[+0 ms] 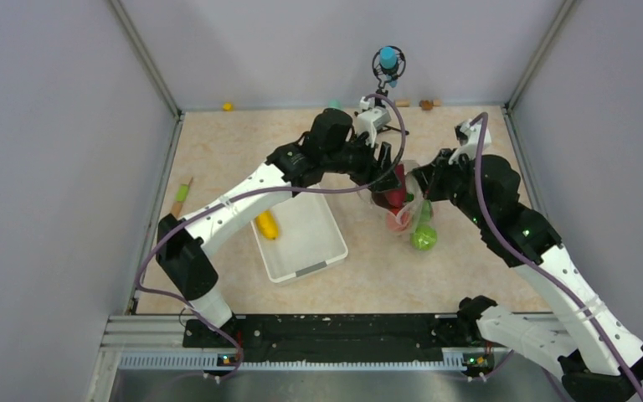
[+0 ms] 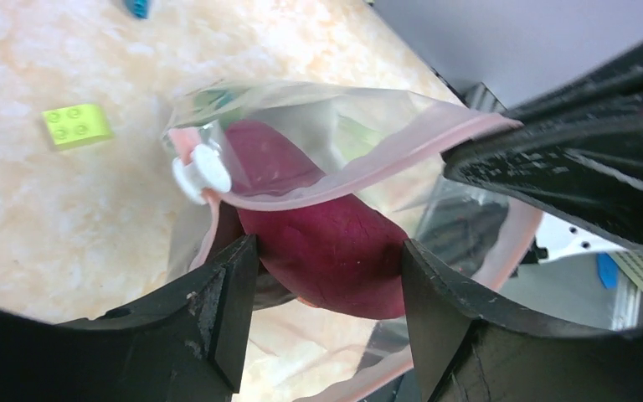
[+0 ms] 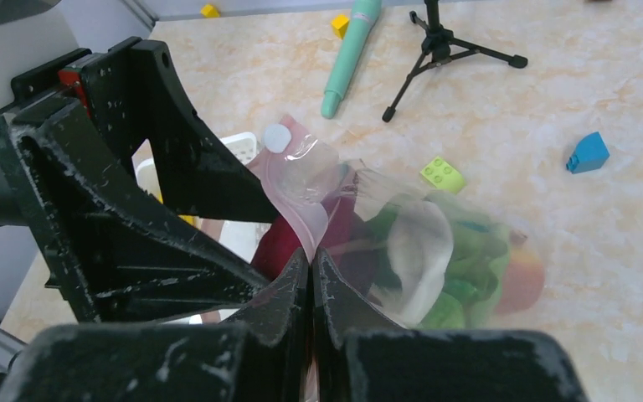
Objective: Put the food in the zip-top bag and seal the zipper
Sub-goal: Place the fake vegetable in the zipper food storage bag.
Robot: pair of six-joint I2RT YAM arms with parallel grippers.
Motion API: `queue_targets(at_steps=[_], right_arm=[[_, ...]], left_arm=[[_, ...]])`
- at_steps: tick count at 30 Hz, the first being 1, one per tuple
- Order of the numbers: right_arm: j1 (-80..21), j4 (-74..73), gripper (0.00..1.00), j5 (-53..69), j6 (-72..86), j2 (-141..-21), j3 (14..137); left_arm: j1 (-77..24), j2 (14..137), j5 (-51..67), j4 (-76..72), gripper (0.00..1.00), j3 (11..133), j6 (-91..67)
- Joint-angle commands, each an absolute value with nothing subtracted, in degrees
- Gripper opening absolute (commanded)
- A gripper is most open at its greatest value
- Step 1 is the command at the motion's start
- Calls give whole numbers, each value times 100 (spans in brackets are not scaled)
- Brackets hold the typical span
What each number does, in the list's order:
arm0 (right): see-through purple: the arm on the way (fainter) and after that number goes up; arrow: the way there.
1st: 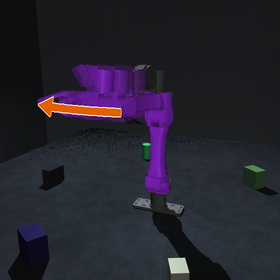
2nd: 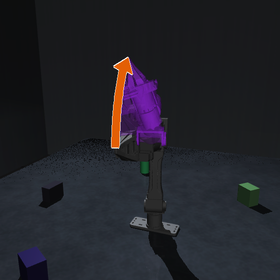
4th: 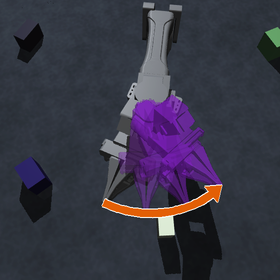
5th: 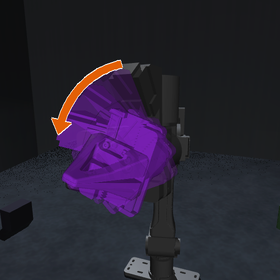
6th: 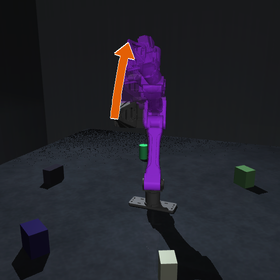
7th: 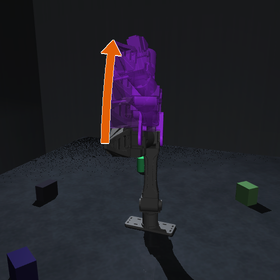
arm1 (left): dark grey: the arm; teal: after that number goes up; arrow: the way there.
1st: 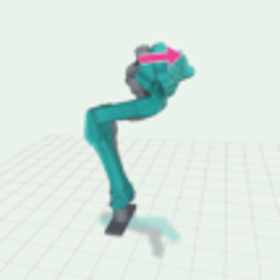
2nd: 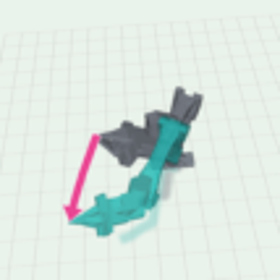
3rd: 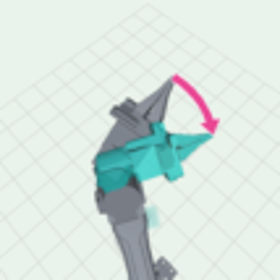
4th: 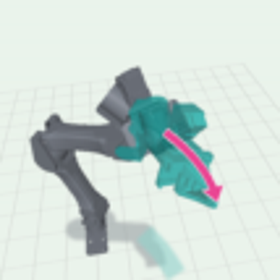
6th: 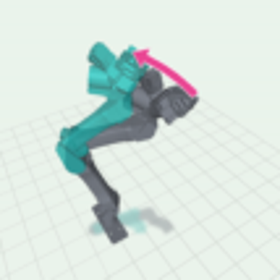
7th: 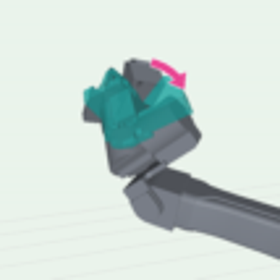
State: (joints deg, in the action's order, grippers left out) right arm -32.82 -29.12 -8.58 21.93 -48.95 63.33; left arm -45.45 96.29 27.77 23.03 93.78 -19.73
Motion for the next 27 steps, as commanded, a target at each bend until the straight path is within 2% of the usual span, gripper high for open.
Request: queue_targets(at_steps=[1, 4, 13, 15, 19, 20, 22, 25, 27], right_arm=[[-3234, -2317, 0, -742, 2344, -4799, 6422], [-3234, -2277, 0, -778, 2463, -4845, 6420], [-3235, -1994, 0, -1020, 2793, -4857, 6355], [-3234, -1995, 0, -1057, 2809, -4804, 6346], [-3234, -1995, 0, -1175, 2827, -4731, 6274], [-3233, -1995, 0, -1192, 2825, -4722, 6258], [-3234, -2003, 0, -1233, 2817, -4718, 6249], [-3231, -2022, 0, -1275, 2772, -4729, 6253], [-3237, -2089, 0, -1318, 2733, -4762, 6278]], left_arm=[[-4661, 9797, 1664, 2165, 0, 9651, -2015], [-4833, 9930, 1423, 2162, 0, 9749, -1859], [-5093, 9790, 1822, 1519, 0, 9331, -1593], [-5110, 9775, 1661, 1562, 19, 9328, -1622], [-5141, 9713, 1652, 1704, 67, 9335, -1553], [-5146, 9674, 1671, 1740, 75, 9323, -1541], [-5157, 9576, 1710, 1781, 81, 9282, -1519], [-5168, 9335, 1847, 1738, 82, 9106, -1519], [-5177, 9133, 1960, 1624, 93, 8926, -1528]])
